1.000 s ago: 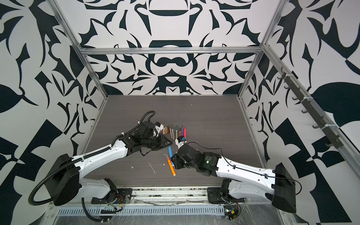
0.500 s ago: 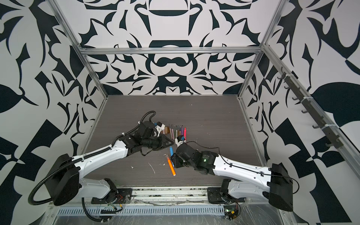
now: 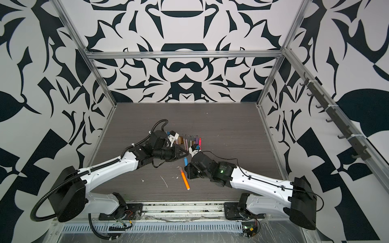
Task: Open the pen caps
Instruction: 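Close the left gripper on the blue highlighter's translucent cap, then pull the cap with the left gripper away from the right gripper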
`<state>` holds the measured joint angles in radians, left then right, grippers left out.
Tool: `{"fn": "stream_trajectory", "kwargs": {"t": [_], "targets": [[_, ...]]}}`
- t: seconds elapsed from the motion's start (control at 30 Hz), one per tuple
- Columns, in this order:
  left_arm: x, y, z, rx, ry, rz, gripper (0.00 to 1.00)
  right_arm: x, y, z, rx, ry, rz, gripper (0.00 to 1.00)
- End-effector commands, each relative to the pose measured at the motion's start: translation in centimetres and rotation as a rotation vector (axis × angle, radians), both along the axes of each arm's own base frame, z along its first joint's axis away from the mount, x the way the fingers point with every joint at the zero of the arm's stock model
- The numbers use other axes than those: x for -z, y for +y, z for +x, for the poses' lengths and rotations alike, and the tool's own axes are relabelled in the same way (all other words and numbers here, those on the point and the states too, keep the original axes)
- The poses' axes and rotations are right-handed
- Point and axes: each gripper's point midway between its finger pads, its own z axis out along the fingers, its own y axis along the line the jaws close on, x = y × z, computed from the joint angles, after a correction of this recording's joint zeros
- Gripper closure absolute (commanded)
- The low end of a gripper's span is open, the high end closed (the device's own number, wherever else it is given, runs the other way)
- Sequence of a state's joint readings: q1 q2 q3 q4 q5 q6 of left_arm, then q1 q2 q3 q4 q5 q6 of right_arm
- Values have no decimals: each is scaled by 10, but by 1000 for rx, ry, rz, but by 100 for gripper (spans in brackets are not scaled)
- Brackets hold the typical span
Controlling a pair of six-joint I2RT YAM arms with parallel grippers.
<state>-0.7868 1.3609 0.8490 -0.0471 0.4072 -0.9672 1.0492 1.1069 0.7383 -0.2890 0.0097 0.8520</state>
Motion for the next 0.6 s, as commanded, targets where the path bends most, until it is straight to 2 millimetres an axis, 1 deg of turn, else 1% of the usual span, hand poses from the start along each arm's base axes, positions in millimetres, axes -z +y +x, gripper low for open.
{"fn": "stream_trajectory", "kwargs": {"t": [0.0,0.1,0.17,0.2,0.27,0.33,0.37,0.43,0.5,0.57], "targets": [[-26,-4,1,26,-45,-27,100,0,-6,5,34,-12,1,100],[-35,0,16,24,-83,-2,100,11,-13,1,52,12,-7,100],[-44,9,35,5,-108,2,100,21,-16,-4,63,37,9,100],[-47,15,46,-10,-115,-4,100,25,-17,-7,64,47,21,100],[-58,31,76,-55,-139,-27,100,34,-18,-15,68,67,48,100],[-65,48,104,-98,-159,-29,100,38,-16,-25,58,74,74,100],[-65,59,118,-125,-158,-14,100,40,-15,-30,53,74,76,100],[-63,75,138,-176,-150,2,100,41,-14,-37,43,70,78,100],[-62,81,146,-193,-138,-21,100,39,-14,-40,38,65,81,100],[-58,82,146,-197,-137,-19,100,36,-16,-41,37,58,83,100]]}}
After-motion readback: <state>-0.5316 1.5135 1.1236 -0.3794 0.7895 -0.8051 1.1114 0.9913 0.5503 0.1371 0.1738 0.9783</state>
